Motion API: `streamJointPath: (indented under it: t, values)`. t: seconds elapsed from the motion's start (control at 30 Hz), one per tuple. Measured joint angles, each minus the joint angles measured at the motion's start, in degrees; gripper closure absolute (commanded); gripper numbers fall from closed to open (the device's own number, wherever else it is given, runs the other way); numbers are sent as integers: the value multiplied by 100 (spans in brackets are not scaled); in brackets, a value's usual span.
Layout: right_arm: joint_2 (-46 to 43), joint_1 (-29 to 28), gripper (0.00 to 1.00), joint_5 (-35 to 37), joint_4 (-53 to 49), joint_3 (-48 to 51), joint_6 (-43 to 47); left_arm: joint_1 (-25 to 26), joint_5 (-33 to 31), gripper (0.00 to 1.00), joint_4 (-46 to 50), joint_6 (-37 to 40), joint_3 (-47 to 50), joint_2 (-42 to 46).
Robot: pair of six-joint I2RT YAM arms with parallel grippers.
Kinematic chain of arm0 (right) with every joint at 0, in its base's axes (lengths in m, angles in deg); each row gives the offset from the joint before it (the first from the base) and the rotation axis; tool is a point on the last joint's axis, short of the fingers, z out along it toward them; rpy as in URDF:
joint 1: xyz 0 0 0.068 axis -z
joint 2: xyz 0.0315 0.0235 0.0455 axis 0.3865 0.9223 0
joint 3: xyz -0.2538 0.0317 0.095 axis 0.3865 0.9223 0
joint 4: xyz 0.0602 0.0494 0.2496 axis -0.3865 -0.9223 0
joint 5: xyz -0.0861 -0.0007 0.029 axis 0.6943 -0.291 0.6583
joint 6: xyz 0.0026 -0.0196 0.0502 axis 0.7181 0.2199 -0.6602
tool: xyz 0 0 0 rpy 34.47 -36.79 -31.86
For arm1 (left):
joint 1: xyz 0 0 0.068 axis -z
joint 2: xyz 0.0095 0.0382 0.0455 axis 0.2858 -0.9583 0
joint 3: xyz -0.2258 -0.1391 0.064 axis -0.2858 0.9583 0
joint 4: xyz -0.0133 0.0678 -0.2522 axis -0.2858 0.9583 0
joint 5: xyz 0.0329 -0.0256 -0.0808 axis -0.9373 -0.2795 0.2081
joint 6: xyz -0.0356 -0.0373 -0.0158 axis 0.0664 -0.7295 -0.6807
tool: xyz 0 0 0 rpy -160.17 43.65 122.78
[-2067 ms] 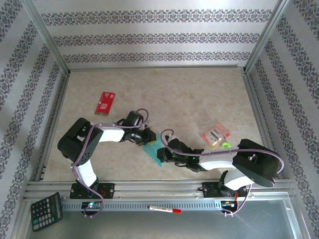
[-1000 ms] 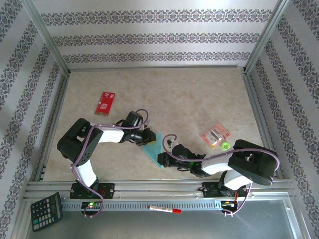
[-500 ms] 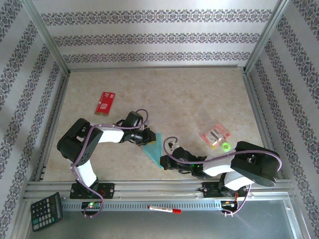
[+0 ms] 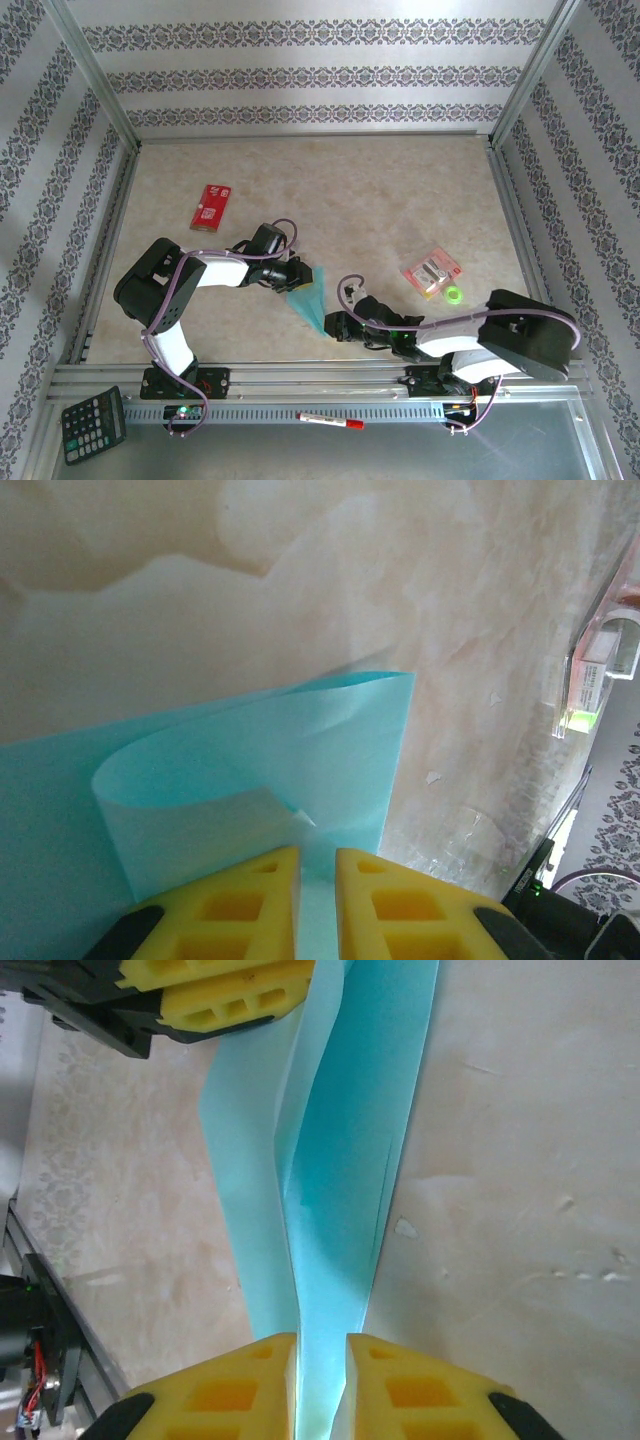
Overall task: Fold a paper plane with a square sheet of paper (pick it up from the middle)
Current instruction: Fourth fold the wing at the center of the table.
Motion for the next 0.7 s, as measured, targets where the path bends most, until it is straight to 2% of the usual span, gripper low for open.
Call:
streamJointPath:
  t: [0.2, 0.3, 0.7]
  values:
    - [-1150, -2, 80, 101, -931, -52, 168, 0, 0, 83, 2, 22, 0, 0]
    - [-1318, -2, 84, 103, -1303, -260, 328, 0, 0, 83, 2, 22, 0, 0]
    - [83, -46, 88, -348, -1565, -1255, 695, 0, 0, 83, 2, 24, 0, 2]
